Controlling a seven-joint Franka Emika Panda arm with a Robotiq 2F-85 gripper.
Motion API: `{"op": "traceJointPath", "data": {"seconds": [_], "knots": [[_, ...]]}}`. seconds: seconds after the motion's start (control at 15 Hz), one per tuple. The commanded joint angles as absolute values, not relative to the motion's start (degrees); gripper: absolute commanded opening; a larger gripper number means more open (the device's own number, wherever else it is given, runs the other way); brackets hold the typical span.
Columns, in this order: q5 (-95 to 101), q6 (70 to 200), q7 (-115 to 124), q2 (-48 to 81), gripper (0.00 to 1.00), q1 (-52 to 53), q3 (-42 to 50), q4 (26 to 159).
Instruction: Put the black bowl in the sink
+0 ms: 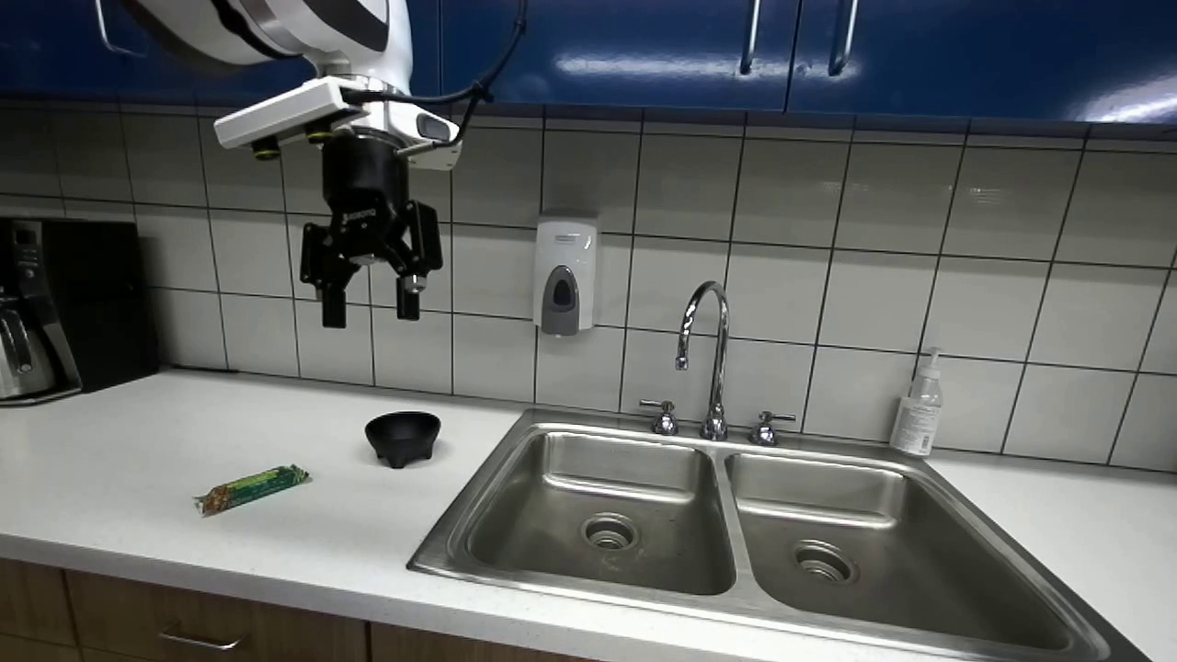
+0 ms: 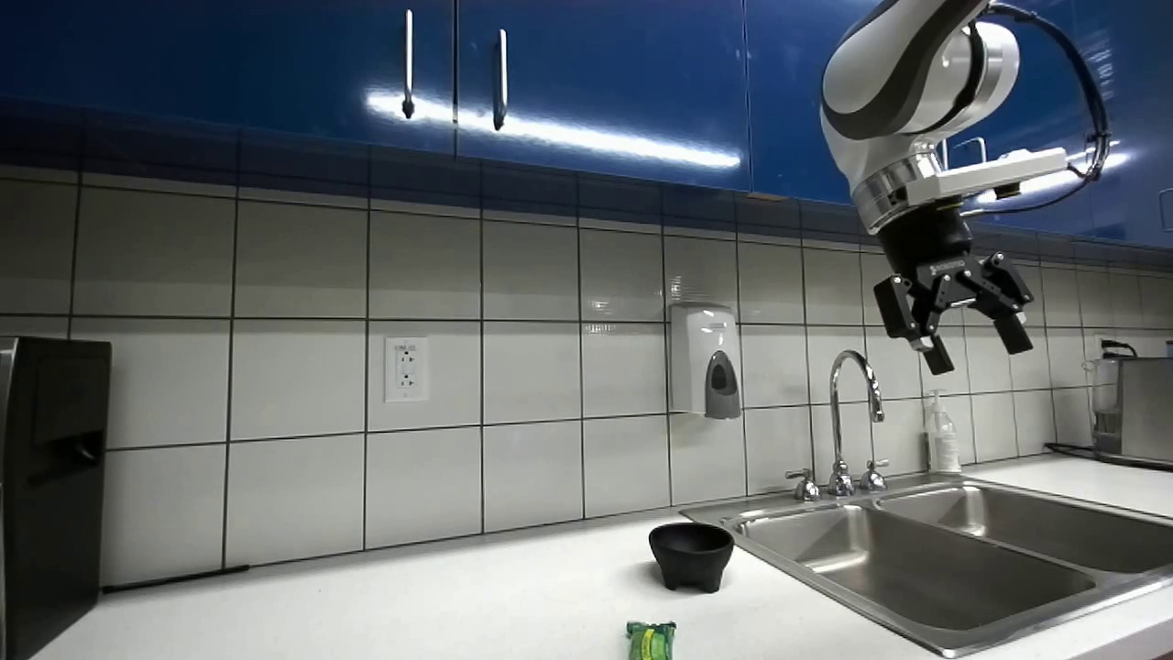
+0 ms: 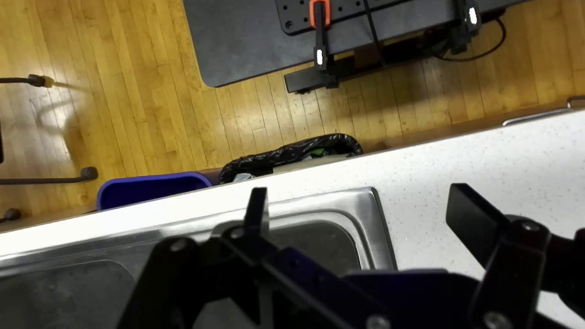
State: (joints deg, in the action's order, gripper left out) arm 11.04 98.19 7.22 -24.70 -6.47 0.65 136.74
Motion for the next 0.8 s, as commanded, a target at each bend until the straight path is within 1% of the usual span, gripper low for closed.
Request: {"op": "traceJointPath", "data": {"seconds": [0.0,0.4,0.73], "knots": [[6.08,106.69,17.66,-25.41,1.00,-5.52,-0.37,141.08],[1.64,125.34,32.80,-24.45,1.00,-5.80,-4.31,147.74],[2.44,135.33,38.11,-17.47,1.00,-5.76,-5.87,146.85]]}}
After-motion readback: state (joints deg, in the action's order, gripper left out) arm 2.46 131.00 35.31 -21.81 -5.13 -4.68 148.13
